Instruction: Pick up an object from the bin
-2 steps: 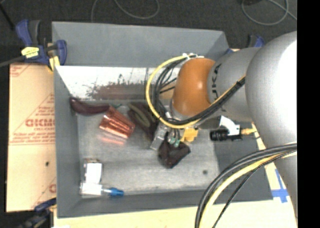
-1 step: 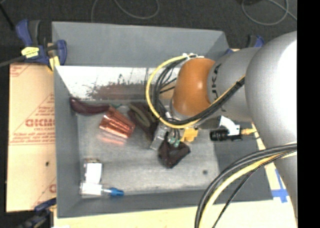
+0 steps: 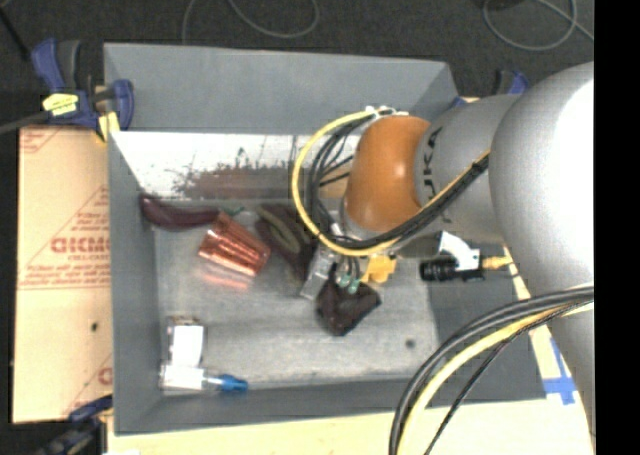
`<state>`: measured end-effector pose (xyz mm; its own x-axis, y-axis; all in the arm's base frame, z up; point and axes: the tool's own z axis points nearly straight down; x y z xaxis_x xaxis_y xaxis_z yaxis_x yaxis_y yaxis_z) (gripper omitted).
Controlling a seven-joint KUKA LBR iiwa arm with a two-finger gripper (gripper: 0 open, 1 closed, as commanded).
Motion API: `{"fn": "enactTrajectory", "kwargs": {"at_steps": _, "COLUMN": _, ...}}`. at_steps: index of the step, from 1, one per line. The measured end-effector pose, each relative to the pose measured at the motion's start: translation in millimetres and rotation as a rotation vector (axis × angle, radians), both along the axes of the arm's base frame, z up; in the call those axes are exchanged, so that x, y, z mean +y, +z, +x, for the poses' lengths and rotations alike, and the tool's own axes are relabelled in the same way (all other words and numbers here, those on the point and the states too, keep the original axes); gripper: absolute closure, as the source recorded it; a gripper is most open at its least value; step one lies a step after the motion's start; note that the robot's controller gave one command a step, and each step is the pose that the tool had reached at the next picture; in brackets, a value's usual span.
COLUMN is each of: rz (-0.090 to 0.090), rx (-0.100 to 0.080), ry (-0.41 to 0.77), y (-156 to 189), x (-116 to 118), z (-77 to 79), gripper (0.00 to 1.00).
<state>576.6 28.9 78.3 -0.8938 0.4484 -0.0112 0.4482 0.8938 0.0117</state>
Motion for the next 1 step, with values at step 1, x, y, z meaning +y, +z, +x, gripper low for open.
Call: {"fn": "enactTrajectory", "kwargs": {"at_steps": 1, "rz": 0.000, "rx": 0.000, "ry": -0.001, "y": 0.0, "x": 0.0, "z": 0.0, "gripper": 1.00}}
